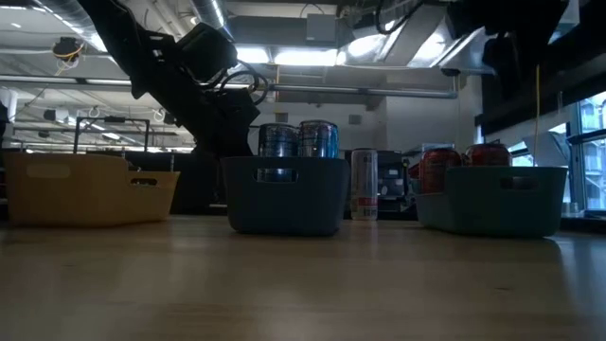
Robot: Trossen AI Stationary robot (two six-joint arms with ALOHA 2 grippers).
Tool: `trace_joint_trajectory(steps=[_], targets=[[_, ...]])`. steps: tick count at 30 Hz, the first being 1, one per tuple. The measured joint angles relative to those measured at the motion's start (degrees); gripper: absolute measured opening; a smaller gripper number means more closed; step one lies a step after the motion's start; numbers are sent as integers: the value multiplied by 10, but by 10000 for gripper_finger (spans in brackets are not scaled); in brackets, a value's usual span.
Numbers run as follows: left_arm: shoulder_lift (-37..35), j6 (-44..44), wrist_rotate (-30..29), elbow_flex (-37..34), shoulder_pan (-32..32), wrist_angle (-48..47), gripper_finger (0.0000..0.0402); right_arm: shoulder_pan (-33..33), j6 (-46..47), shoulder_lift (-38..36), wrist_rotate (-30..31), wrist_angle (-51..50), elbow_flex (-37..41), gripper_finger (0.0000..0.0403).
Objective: Sort soda cans
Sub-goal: Put the red soda can into green bin
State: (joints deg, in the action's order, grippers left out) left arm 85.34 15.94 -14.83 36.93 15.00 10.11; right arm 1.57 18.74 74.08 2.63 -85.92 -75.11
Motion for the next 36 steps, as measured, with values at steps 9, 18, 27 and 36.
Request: trace_joint_trajectory(steps=[9, 18, 27, 36], targets=[[0, 19, 0, 0, 0, 0, 1, -6, -57, 0, 69, 76, 0, 396], [0, 0, 0, 0, -24, 25, 1, -75, -72, 0, 70, 131, 0, 396], [0, -49, 0, 7, -87, 62, 1, -181, 17, 0, 58, 110, 1, 396], [0, -56, 0, 7, -101, 60, 1, -327, 247, 0, -24, 98, 1, 396]])
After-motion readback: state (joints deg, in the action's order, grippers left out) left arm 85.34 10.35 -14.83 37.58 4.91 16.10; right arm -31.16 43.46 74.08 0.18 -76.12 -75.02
